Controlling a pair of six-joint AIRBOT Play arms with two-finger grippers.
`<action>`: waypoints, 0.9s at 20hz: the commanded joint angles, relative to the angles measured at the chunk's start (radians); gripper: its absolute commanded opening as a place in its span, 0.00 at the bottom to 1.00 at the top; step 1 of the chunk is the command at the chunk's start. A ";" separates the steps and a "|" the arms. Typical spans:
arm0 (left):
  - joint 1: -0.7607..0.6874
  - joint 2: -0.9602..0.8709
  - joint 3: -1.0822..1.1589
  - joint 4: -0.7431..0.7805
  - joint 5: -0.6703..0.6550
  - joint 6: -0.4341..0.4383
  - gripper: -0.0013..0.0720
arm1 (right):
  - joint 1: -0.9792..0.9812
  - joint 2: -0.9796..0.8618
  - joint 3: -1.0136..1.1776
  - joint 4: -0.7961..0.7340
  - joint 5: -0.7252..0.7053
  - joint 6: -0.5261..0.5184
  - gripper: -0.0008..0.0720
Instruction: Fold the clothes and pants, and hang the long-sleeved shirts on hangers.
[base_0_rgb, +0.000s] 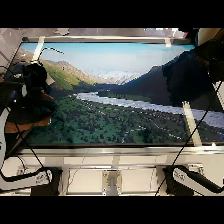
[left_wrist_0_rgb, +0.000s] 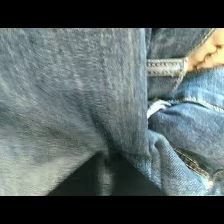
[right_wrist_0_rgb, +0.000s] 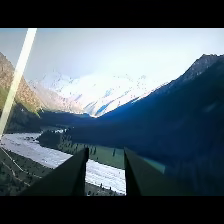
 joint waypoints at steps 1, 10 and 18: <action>-0.002 0.012 0.020 -0.015 -0.009 0.051 0.05 | -0.002 -0.001 0.002 0.000 -0.043 0.000 0.39; -0.311 0.387 0.226 -0.261 0.028 0.106 0.04 | -0.002 0.000 0.210 -0.329 0.163 0.000 0.38; -1.035 0.173 0.226 -0.565 0.257 0.174 0.04 | -0.002 0.005 0.256 -0.446 0.226 0.000 0.38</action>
